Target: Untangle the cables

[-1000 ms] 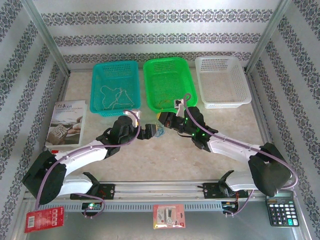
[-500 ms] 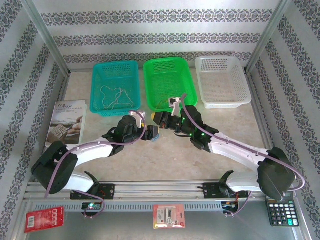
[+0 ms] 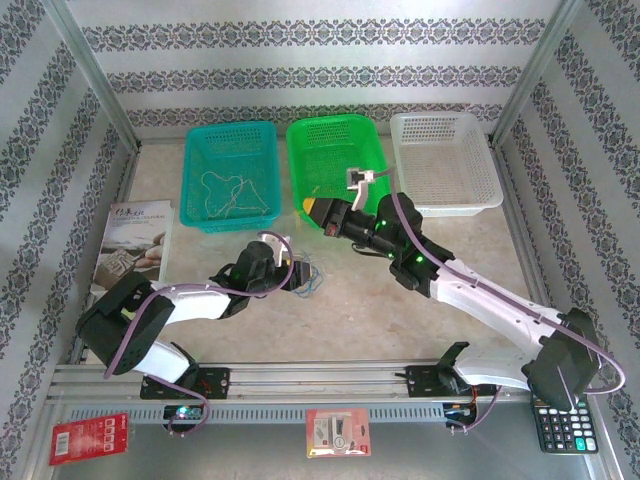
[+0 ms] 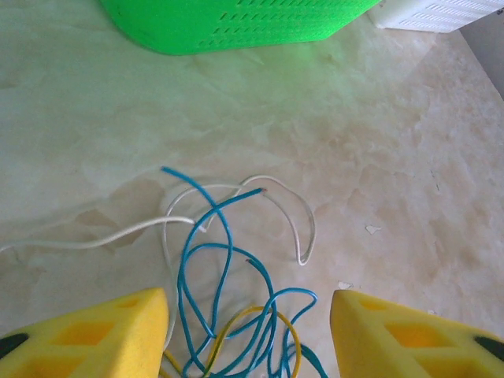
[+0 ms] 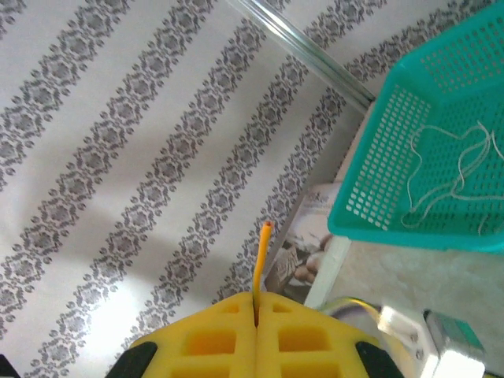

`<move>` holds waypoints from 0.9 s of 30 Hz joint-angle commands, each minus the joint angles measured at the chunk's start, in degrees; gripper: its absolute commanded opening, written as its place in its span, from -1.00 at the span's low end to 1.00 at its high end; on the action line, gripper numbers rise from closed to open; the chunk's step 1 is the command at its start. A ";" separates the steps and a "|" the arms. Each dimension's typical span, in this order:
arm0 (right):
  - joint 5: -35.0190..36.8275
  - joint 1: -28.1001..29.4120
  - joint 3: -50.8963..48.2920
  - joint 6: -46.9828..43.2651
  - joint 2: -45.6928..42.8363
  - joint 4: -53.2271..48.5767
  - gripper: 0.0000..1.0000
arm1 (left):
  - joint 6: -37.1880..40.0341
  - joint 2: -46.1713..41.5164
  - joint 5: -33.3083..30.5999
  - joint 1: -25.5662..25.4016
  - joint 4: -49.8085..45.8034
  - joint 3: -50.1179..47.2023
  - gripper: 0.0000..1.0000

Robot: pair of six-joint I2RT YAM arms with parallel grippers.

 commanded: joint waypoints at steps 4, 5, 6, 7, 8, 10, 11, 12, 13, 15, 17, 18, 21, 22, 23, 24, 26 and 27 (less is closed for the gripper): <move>0.11 -1.86 4.93 -2.30 -1.33 -1.41 -1.00 | -1.79 0.60 0.94 -0.13 5.06 -2.23 0.13; 0.19 -2.30 5.42 -2.62 -1.22 -1.77 -1.00 | -1.95 0.55 1.07 -0.11 5.09 -2.31 0.13; 0.28 -2.88 5.79 -2.83 -1.14 -2.11 -1.00 | -2.09 0.29 1.17 -0.10 5.07 -2.41 0.13; 0.48 -3.46 6.23 -3.18 -0.99 -2.53 -1.00 | -2.21 -0.13 1.37 -0.09 5.07 -2.57 0.13; 0.53 -4.19 6.71 -3.52 -0.74 -3.17 -1.00 | -2.38 -0.69 1.48 -0.09 4.86 -2.51 0.14; 0.49 -5.86 7.50 -4.03 -0.01 -4.47 -1.00 | -2.72 -1.93 1.73 -0.09 4.25 -2.34 0.18; 0.37 -6.85 7.76 -4.31 0.52 -4.78 -1.00 | -2.81 -2.89 1.83 -0.10 3.86 -2.30 0.22; 0.54 -7.77 8.09 -4.76 1.08 -5.46 -1.00 | -2.99 -3.69 1.93 -0.10 3.53 -2.26 0.25; 0.80 -8.70 8.42 -5.05 1.74 -6.02 -1.00 | -3.29 -4.79 1.89 -0.12 2.96 -2.06 0.30; 1.15 -10.66 9.09 -5.91 3.54 -6.98 -1.00 | -3.44 -6.88 1.74 -0.10 1.89 -1.65 0.43; 1.40 -12.59 9.89 -6.41 6.04 -7.22 -1.00 | -3.67 -9.02 1.03 -0.12 0.97 -1.47 0.57; 1.42 -13.28 10.40 -6.70 7.16 -7.52 -1.00 | -3.86 -9.88 0.68 -0.09 0.55 -1.29 0.63; 1.45 -15.73 12.44 -7.55 12.40 -8.35 -1.00 | -5.11 -12.90 -1.22 -0.10 -1.97 -0.48 0.81; 1.15 -16.41 12.99 -7.66 13.87 -8.28 -1.00 | -5.55 -13.74 -2.35 -0.15 -3.96 0.14 0.87; 0.78 -17.12 13.50 -7.51 15.54 -8.42 -1.00 | -5.84 -14.63 -3.58 -0.09 -6.53 1.04 0.91; 0.49 -17.67 13.97 -7.50 17.15 -8.24 -1.00 | -6.00 -15.64 -4.61 -0.10 -9.21 2.10 0.94; 0.52 -18.39 15.14 -8.38 19.73 -8.80 -1.00 | -6.17 -17.14 -6.12 -0.09 -13.19 3.47 1.00; 0.74 -18.59 15.84 -9.21 21.12 -9.45 -1.00 | -6.13 -17.70 -6.61 -0.09 -14.65 4.05 1.00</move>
